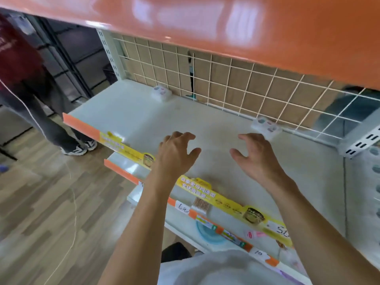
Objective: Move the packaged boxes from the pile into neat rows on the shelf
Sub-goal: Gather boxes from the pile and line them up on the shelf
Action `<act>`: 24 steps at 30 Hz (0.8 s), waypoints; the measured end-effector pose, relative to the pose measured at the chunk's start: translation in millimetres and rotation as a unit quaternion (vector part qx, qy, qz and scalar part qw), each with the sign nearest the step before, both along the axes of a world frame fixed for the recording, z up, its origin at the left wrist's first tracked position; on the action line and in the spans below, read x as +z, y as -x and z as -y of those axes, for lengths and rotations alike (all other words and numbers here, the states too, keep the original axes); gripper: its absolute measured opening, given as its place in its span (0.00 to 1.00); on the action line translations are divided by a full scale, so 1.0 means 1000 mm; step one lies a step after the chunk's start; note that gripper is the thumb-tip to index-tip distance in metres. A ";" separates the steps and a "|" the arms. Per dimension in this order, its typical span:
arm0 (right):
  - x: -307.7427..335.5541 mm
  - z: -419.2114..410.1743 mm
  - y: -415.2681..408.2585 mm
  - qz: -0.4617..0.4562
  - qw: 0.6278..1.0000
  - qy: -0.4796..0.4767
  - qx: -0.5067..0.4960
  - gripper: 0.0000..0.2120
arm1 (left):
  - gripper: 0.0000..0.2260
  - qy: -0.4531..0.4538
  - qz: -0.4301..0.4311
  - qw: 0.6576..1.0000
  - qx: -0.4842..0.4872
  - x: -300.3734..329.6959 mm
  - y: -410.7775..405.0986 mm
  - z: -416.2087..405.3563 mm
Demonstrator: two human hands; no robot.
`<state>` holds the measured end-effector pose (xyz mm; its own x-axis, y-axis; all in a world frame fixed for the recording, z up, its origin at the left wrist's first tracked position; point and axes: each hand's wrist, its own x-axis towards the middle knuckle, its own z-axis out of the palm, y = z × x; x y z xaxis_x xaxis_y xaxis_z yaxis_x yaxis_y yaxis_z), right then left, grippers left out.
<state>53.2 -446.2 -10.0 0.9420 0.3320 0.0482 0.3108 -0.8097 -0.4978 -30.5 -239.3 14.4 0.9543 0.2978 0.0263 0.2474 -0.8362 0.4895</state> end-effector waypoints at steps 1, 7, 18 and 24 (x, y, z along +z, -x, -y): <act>-0.003 0.001 -0.008 0.001 1.000 0.010 -0.022 0.27 | 0.19 -0.001 -0.002 1.000 -0.012 -0.001 -0.008 0.000; -0.011 0.009 -0.045 -0.026 0.986 0.047 -0.155 0.37 | 0.19 -0.012 -0.025 0.996 -0.086 -0.003 -0.044 -0.006; -0.034 -0.011 -0.051 0.065 0.955 -0.028 -0.289 0.15 | 0.19 -0.026 -0.019 0.981 -0.190 -0.003 -0.078 -0.028; -0.035 -0.029 -0.048 0.030 0.945 -0.152 -0.287 0.18 | 0.19 -0.027 -0.034 0.984 -0.171 -0.011 -0.072 -0.051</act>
